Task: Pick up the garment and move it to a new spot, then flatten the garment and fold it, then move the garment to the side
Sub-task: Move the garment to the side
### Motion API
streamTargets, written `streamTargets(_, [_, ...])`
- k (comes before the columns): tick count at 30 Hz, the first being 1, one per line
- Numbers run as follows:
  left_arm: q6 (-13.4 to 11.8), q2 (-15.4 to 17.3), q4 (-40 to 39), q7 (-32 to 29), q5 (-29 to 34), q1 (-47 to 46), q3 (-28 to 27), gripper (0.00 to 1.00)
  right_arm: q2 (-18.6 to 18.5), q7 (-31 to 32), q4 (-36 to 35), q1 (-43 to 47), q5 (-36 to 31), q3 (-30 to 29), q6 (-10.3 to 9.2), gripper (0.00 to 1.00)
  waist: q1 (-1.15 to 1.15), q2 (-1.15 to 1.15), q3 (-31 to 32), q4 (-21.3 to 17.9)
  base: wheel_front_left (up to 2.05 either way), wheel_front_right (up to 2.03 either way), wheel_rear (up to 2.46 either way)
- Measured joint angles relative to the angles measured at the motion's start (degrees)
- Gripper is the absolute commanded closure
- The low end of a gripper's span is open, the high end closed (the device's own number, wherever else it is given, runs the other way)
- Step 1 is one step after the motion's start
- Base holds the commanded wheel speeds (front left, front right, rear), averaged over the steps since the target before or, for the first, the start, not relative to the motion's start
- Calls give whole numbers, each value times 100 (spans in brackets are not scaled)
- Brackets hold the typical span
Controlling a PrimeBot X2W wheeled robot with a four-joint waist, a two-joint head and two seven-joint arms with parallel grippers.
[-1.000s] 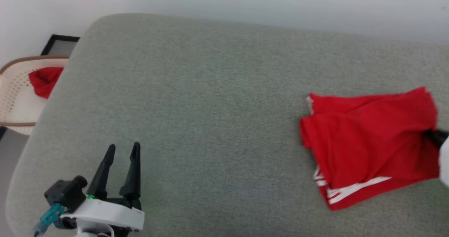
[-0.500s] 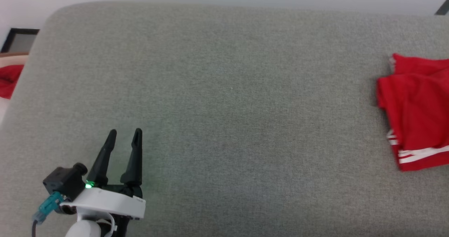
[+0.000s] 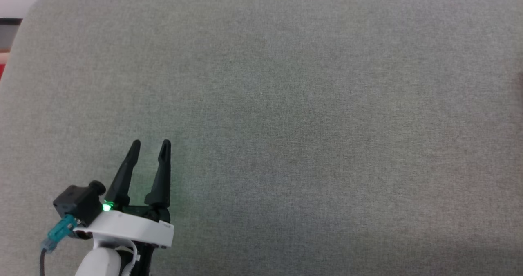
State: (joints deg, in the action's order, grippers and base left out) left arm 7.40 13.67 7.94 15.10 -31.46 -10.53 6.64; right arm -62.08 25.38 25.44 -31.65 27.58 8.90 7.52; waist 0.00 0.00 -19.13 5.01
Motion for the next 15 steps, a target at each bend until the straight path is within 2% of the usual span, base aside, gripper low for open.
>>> streamTargets(7, [0,3,-13,0,-22,-99,21,0,-134,-179,519,-195,-210,-16,0,100,0,0,-112,51,0,0,0])
streamTargets(15, [0,1,-29,0,-23,-195,27,0,159,-315,900,-425,-537,-157,0,100,0,0,-242,108,0,0,0])
